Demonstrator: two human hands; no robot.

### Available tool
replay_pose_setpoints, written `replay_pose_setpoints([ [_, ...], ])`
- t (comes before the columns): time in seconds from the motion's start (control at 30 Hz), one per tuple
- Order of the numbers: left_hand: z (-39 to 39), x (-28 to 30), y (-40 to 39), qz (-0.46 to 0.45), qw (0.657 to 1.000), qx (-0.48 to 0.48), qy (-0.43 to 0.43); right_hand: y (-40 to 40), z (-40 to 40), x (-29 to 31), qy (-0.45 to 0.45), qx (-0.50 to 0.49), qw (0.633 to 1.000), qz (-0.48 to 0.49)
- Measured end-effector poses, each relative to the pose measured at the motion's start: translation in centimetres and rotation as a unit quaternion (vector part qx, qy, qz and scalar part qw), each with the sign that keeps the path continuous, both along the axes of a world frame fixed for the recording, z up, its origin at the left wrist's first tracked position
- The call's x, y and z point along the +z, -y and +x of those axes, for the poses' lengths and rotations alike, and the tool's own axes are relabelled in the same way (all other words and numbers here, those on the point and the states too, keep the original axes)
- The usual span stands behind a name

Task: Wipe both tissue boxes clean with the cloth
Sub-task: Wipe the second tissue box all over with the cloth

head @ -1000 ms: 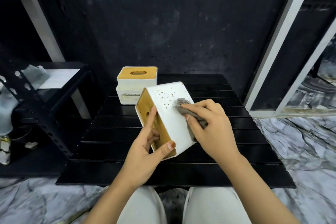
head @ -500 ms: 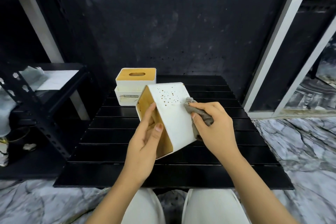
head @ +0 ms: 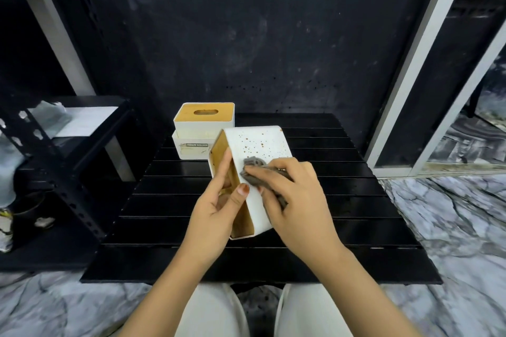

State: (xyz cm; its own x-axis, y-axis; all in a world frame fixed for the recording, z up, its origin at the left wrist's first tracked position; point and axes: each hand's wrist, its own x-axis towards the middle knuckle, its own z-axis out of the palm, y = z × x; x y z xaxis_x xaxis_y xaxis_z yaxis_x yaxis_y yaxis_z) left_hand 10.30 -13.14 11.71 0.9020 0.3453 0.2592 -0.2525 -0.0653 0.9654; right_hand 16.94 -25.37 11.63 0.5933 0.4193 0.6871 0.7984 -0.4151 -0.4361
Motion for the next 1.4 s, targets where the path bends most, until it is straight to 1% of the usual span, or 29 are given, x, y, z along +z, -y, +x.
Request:
replay_pose_setpoints([
  [0.1, 0.2, 0.1, 0.0, -0.007, 1.000, 0.003, 0.000, -0.3, 0.7, 0.3, -0.011, 0.004, 1.000, 0.001],
  [0.23, 0.3, 0.0, 0.1, -0.005, 1.000, 0.008, -0.005, 0.1, 1.2, 0.1, -0.022, -0.026, 0.999, 0.013],
  [0.3, 0.2, 0.0, 0.1, -0.007, 1.000, 0.009, -0.007, 0.2, 0.6, 0.2, -0.007, -0.024, 1.000, 0.005],
  [0.4, 0.2, 0.2, 0.1, -0.001, 1.000, -0.003, -0.006, -0.3, -0.3, 0.3, 0.047, -0.010, 0.998, -0.030],
  [0.43, 0.3, 0.3, 0.1, 0.003, 1.000, -0.011, -0.004, -0.5, -0.3, 0.5, 0.050, -0.008, 0.998, -0.030],
  [0.53, 0.5, 0.4, 0.1, 0.001, 1.000, -0.026, -0.010, -0.6, 0.8, 0.9, 0.016, -0.009, 1.000, -0.008],
  [0.63, 0.5, 0.3, 0.0, 0.003, 1.000, -0.019, -0.014, 0.1, 1.7, 0.6, -0.002, -0.023, 1.000, 0.004],
  [0.73, 0.3, 0.1, -0.1, -0.001, 1.000, -0.009, -0.013, 0.3, 1.0, 0.0, 0.010, -0.006, 1.000, 0.013],
  [0.9, 0.0, 0.5, 0.0, -0.003, 1.000, -0.023, -0.009, -0.7, 0.4, 0.3, 0.034, 0.016, 0.999, 0.003],
  [1.1, 0.0, 0.3, 0.0, -0.015, 1.000, -0.010, -0.008, -0.8, 2.1, 0.8, -0.002, -0.014, 1.000, 0.007],
  [1.4, 0.3, 0.0, 0.2, -0.026, 1.000, -0.008, -0.006, 1.2, 3.6, 0.3, -0.052, -0.060, 0.997, 0.024],
])
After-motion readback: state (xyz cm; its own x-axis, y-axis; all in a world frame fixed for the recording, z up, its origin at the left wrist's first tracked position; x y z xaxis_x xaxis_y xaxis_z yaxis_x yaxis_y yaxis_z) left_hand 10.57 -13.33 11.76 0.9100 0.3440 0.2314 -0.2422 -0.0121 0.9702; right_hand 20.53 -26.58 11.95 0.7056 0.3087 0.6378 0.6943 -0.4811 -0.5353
